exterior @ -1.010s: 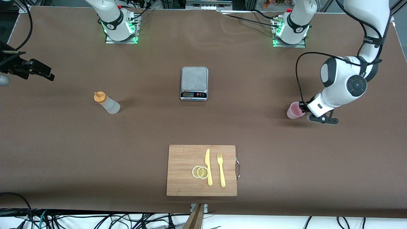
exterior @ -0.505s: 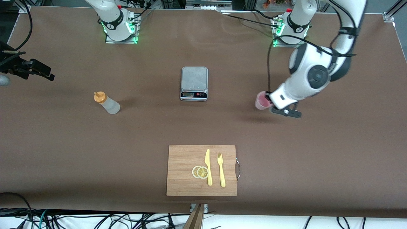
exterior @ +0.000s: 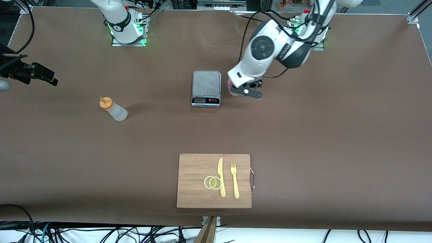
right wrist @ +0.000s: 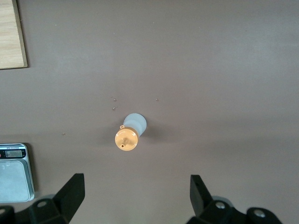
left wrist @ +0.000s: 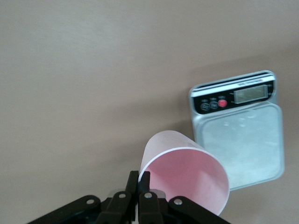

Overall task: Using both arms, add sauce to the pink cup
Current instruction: 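Carry the pink cup with the left gripper onto the scale, then open the left gripper to release the cup on the scale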

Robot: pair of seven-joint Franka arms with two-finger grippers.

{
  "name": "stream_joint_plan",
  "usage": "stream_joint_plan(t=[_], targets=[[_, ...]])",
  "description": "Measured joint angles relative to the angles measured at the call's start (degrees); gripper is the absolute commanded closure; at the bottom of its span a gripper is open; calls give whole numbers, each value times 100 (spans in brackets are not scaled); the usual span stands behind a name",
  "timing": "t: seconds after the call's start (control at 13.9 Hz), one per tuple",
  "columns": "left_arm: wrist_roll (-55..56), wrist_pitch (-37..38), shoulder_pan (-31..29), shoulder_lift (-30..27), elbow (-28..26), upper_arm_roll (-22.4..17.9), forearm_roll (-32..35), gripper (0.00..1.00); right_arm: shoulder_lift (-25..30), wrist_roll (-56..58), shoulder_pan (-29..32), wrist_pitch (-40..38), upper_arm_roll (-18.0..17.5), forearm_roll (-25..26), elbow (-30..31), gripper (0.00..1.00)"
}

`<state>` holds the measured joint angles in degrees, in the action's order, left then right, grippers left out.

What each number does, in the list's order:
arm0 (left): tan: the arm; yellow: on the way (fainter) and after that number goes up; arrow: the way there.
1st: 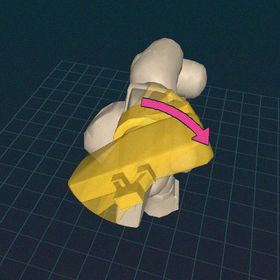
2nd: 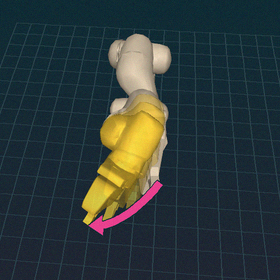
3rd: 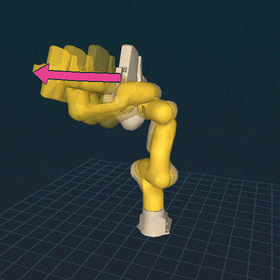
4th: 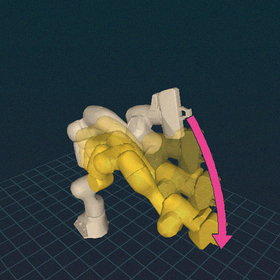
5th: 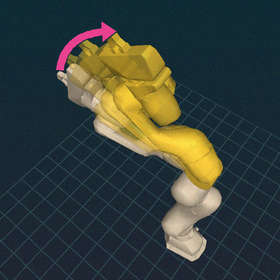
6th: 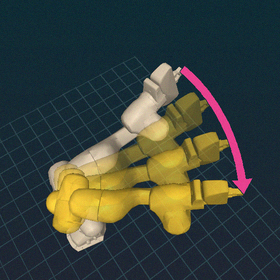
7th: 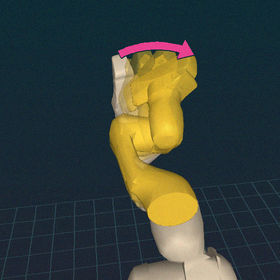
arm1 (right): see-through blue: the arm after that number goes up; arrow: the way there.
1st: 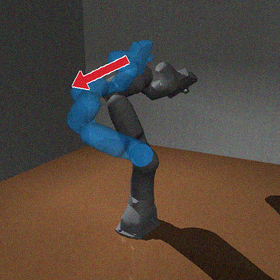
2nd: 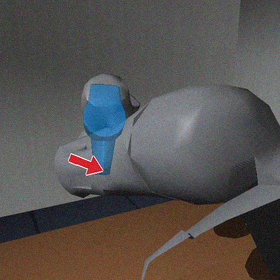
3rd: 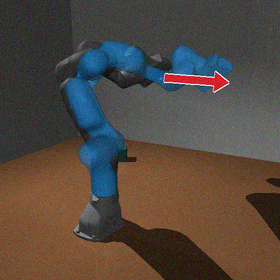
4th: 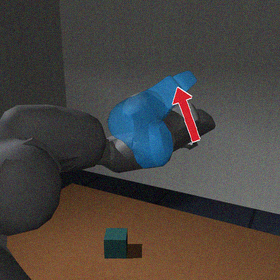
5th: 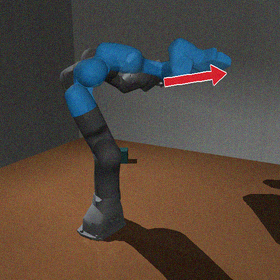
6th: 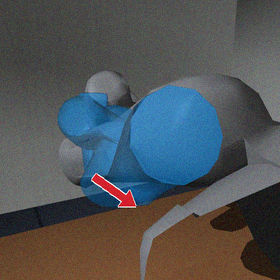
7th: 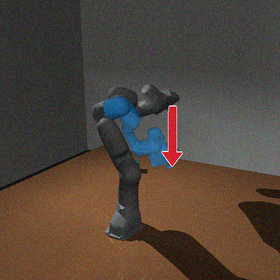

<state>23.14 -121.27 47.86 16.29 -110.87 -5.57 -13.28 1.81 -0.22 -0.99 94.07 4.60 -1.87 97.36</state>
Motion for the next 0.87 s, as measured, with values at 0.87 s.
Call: stream_joint_plan(t=[0.87], targets=[[862, -920, 976, 891, 439, -8, -195, 100, -1, 0, 1, -3, 0, 0, 2, 0]])
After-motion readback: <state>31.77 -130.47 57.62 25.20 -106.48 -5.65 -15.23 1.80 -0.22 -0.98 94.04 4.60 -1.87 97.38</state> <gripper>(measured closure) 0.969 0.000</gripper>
